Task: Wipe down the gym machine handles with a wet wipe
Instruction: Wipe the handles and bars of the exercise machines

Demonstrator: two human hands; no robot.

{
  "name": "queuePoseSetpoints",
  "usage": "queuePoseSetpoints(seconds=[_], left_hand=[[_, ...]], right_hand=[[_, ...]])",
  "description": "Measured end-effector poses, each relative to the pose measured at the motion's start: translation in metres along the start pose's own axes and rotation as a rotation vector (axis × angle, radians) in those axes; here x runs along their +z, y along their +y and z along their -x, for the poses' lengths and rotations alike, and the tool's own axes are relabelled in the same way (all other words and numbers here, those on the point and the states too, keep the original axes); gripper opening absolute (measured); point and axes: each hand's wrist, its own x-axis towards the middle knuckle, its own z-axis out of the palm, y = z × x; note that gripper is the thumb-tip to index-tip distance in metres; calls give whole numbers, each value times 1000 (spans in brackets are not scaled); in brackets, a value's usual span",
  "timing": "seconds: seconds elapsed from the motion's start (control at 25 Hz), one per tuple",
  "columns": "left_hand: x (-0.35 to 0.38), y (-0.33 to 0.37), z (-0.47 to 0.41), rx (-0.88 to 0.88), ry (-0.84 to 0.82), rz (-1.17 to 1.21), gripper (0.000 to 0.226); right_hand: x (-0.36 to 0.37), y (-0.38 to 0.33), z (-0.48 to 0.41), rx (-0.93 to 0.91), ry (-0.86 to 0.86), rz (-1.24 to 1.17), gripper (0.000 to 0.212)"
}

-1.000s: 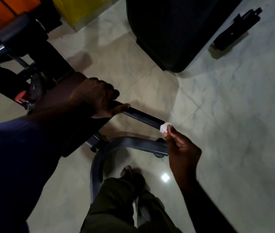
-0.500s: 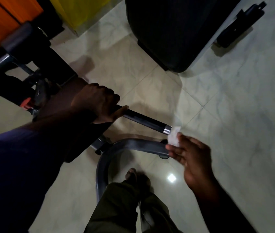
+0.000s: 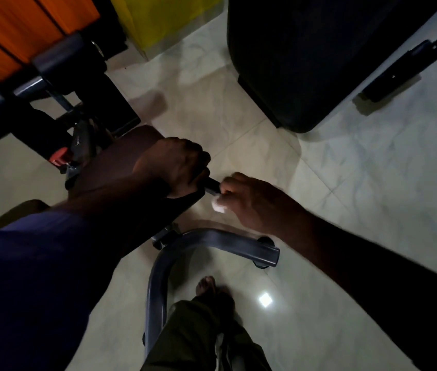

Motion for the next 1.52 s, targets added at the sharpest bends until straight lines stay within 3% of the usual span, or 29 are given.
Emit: queuePoseSetpoints(seconds=[0.2,0.28,0.4,0.48,0.56,0.68,0.76,0.92,1.04,1.2,1.32,1.4,1.52], left_hand=[[-23,11,0,24,60,54,30],[-20,11,2,22,74,57,28],[-18,9,2,27,60,85,25],[-18,8,0,25,61,117,29],[-17,8,0,17,65,124,36],[-16,6,1,38,80,117,38],[-18,7,-1,55,72,107,41],[-19,7,0,38,53,107,48],[-20,8,-1,35,17,127,52],[-20,5,-1,62,26,132,47],[-22,7,-1,44,-5,83,49],[-25,10,-1,39,-13,48,48],[-26,12,0,32,-44,29,37]], right_hand=[[-26,5,91,-28,27,-50,20],[-28,6,78,35,104,-105,23],[-15,13,-1,190,254,-244,8],[-2,18,-49,245,173,-361,7],[8,21,-54,185,52,-426,7],[-8,24,10,28,-15,-356,12],[-28,22,67,34,-33,-308,17],[-25,21,68,240,58,-216,6],[-7,27,-22,515,283,-427,6],[19,26,-78,677,-54,-709,4],[3,39,-16,842,-136,-1051,43],[-17,46,34,928,-295,-1373,46],[-8,54,45,1050,-442,-1648,43]])
